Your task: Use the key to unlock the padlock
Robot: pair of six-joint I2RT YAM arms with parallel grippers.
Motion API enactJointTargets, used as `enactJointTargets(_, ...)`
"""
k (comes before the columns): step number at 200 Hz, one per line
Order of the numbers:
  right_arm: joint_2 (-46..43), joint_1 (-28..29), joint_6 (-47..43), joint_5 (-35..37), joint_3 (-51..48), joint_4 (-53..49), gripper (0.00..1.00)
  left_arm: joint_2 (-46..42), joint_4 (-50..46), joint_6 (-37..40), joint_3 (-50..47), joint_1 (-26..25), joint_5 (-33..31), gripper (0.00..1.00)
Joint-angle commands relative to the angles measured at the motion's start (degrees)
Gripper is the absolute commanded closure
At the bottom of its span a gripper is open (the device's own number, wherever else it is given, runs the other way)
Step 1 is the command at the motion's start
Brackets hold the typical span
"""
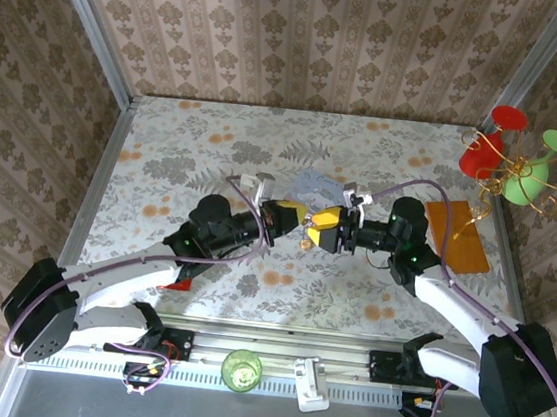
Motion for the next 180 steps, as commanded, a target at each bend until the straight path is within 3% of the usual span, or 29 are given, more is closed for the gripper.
enactJointTargets(1, -0.21, 0.06, 6.22, 2.42, -0.69, 12.62, 0.47, 0.32, 8.83, -2.03, -1.29, -0.65, -1.83, 1.0)
enactJointTargets(27, 3.29, 0.5, 13.26, 0.53, 0.1, 21.92, 0.49, 0.32, 11.46, -1.58, -1.91, -1.47, -2.99, 1.0)
enactJointTargets(71, 6.22, 1.97, 17.0, -1.46, 1.7, 25.36, 0.54, 0.17, 16.26, -0.71, -2.74, -1.84, -3.44, 1.0)
enactJointTargets(116, 6.0, 2.67, 20.59, -2.19, 1.1, 29.02, 0.58, -1.54, 14.66, 1.21, -3.69, -2.11, -5.77, 1.0)
enactJointTargets(148, 7.64, 3.33, 24.61, -2.19, 0.54, 34.74, 0.69, -1.97, 15.92, 2.77, -4.57, -2.85, -8.26, 1.0)
enactJointTargets(180, 9.63, 3.99, 25.29, -1.38, 0.29, 35.33, 0.67, -0.83, 19.13, 2.38, -4.29, -3.44, -7.94, 1.0)
